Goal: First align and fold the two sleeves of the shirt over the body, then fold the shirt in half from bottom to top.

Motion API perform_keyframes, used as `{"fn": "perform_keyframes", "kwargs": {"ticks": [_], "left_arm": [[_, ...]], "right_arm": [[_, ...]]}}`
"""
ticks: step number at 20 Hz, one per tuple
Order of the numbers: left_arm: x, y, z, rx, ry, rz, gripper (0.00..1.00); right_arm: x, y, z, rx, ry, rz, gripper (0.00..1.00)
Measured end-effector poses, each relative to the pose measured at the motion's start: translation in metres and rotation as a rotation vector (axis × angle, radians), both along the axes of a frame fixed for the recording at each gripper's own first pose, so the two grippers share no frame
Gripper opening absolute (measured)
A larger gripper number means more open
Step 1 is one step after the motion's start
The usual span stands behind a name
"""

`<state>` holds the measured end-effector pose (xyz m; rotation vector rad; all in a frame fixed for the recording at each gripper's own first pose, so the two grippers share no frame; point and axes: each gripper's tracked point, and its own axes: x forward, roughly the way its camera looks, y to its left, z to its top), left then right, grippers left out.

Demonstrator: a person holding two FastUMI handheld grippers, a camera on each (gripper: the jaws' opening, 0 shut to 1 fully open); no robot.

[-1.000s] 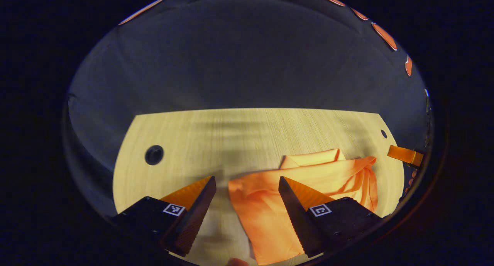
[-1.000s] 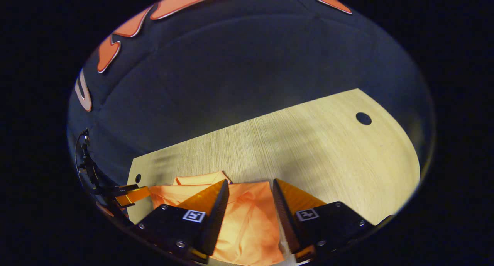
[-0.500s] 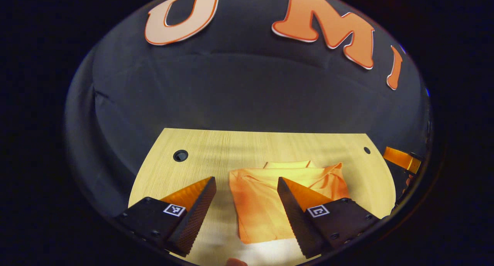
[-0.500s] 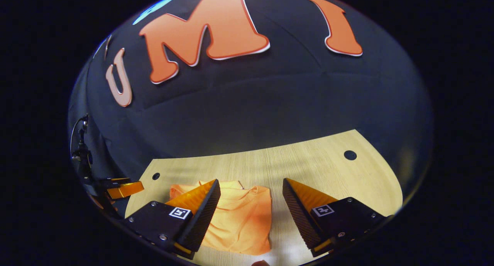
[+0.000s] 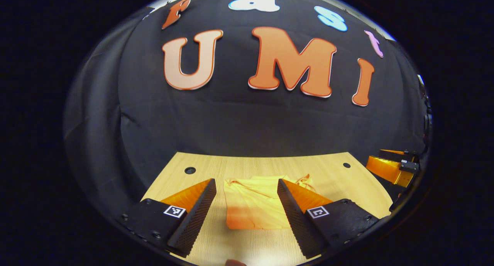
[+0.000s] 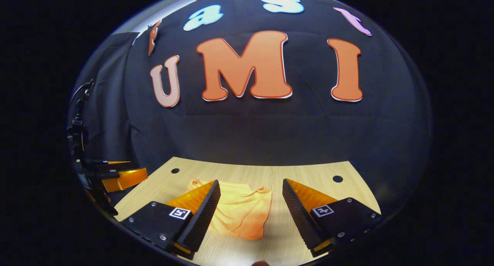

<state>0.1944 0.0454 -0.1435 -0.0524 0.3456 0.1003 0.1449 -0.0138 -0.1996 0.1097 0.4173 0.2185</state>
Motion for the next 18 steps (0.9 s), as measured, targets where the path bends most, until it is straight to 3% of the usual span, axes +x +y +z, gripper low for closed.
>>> {"fn": "perform_keyframes", "kwargs": {"ticks": [6,10,13,18], "left_arm": [[-0.069,-0.013,0.037,0.008,-0.131,0.051,0.98],[-0.106,-0.023,0.051,-0.009,-0.222,0.067,0.98],[-0.127,-0.033,0.053,0.015,-0.254,0.059,0.98],[-0.15,-0.035,0.05,0.061,-0.279,0.02,1.0]], "right_arm": [[-0.044,0.015,0.043,0.018,-0.144,0.023,0.98],[-0.075,0.024,0.061,-0.031,-0.25,0.038,0.98],[-0.096,0.037,0.069,-0.057,-0.306,0.07,0.98],[-0.123,0.046,0.075,-0.077,-0.368,0.04,0.98]]}}
